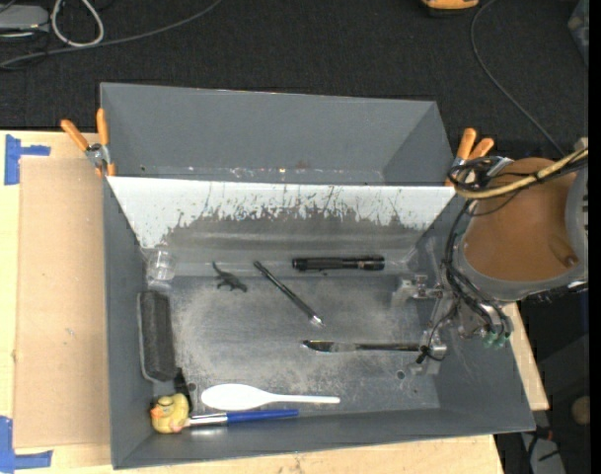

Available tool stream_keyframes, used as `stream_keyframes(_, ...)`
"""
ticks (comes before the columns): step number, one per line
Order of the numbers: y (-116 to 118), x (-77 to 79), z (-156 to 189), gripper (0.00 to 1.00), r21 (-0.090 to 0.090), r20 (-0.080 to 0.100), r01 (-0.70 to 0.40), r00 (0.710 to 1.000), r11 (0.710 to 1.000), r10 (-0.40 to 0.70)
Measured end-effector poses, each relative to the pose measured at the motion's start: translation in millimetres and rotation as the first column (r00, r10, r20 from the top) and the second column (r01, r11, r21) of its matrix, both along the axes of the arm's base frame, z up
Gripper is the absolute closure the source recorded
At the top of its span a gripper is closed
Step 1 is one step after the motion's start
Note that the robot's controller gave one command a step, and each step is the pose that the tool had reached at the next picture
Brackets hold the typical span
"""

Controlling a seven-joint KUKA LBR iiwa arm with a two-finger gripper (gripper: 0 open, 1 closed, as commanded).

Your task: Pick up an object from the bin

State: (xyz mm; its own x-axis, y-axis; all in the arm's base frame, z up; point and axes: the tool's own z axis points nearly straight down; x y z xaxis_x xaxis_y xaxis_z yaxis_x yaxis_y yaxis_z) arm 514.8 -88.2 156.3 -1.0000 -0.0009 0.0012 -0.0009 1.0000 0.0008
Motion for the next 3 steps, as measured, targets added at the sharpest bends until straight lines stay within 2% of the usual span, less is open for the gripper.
stream_keyframes(1,58.7,34.2,-74.5,0.00,0.001,-0.001,-0.109,0.994,0.994,0.109)
stream_keyframes(2,72.2,34.9,-93.6,0.00,0.000,0.002,0.001,1.000,1.000,-0.001)
stream_keyframes(3,72.7,35.5,-83.7,0.00,-0.001,0.003,0.008,1.000,1.000,-0.008)
